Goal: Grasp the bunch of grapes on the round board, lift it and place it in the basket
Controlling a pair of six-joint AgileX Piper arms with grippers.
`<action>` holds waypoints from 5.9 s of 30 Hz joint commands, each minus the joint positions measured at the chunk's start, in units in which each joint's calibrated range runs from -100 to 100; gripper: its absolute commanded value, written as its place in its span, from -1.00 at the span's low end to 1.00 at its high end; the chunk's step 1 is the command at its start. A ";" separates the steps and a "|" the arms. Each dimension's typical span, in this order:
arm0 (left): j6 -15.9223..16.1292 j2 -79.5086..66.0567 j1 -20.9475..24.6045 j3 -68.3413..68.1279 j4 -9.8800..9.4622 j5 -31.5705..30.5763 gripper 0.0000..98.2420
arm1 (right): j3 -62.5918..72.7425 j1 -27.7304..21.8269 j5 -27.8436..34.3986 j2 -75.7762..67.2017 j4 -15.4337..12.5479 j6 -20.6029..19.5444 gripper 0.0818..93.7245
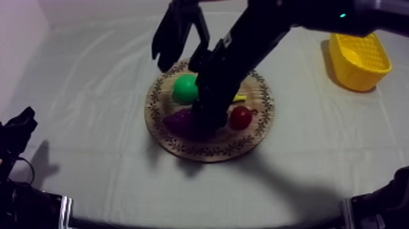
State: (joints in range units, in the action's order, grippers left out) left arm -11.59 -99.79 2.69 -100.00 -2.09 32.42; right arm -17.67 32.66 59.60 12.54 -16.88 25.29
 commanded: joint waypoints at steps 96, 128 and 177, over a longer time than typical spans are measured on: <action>-0.01 0.05 0.03 0.00 0.01 -0.01 -1.00 | 17.57 -45.23 -5.75 10.60 6.25 -6.10 0.47; -0.01 0.05 0.03 0.00 0.01 -0.01 -1.00 | -27.18 -38.87 -5.98 -50.20 4.40 -8.32 -0.74; 0.00 0.05 0.03 0.00 0.01 -0.01 -1.00 | -81.99 -34.49 -21.30 -108.21 15.44 -12.00 -0.99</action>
State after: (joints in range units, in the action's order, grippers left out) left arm -11.59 -99.79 2.69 -100.00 -2.09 32.42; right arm -99.67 -1.80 38.25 -95.63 -1.45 12.25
